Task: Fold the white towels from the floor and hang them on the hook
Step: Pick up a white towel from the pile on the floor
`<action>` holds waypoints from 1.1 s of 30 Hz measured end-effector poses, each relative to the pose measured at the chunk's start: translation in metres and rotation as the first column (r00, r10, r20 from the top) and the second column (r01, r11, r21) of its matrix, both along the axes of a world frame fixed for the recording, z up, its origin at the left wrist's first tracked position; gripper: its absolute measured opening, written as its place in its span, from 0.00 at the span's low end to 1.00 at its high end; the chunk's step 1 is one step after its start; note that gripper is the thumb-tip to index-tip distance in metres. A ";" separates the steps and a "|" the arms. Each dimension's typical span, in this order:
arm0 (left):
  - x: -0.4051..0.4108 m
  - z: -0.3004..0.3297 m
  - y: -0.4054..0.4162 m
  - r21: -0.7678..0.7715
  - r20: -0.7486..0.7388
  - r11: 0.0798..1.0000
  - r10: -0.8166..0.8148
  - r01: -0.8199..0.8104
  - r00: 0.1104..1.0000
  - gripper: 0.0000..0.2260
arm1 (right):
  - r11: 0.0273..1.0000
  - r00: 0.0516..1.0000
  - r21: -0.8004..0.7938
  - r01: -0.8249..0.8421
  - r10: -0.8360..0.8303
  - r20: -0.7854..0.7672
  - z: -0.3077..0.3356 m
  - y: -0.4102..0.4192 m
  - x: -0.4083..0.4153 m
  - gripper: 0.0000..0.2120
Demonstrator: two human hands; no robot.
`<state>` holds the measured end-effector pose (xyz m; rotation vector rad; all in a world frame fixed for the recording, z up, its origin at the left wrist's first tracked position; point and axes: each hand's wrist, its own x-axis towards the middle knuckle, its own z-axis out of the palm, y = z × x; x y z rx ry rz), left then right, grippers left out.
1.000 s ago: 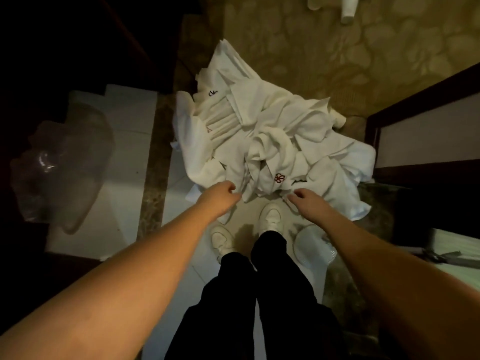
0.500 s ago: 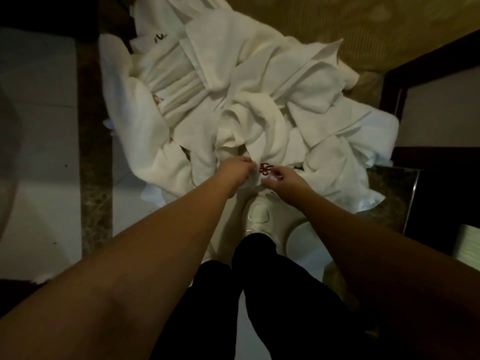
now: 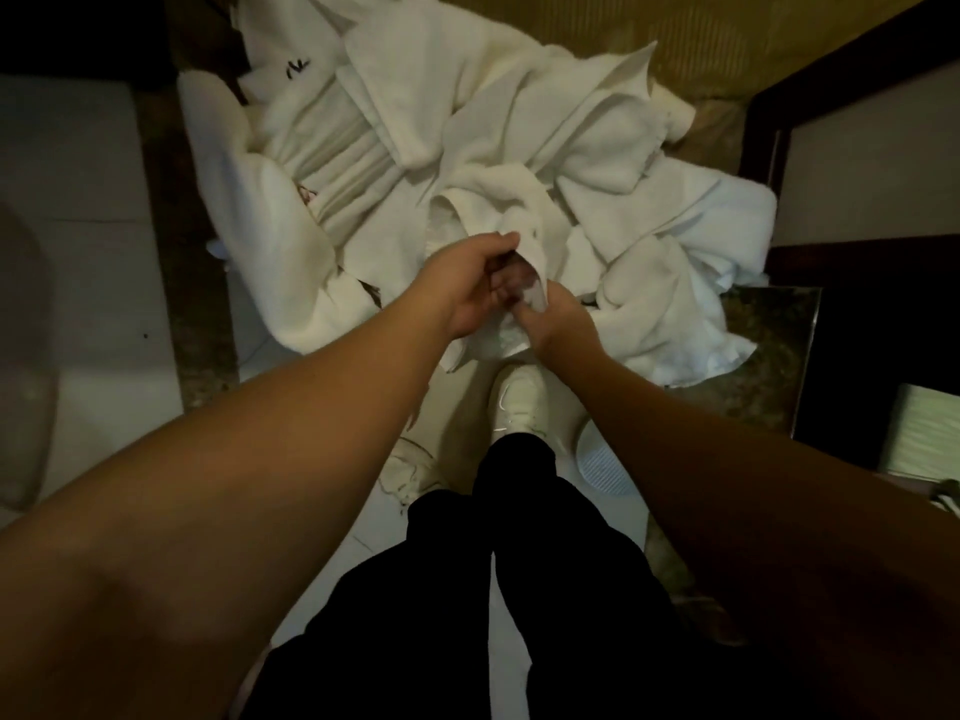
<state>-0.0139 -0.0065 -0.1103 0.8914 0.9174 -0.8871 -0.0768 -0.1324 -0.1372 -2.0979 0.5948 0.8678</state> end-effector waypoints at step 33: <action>-0.105 0.435 0.141 0.609 0.618 0.774 -0.326 -0.173 0.715 0.07 | 0.635 0.862 0.616 0.466 -0.484 -0.152 0.488 0.139 0.055 0.13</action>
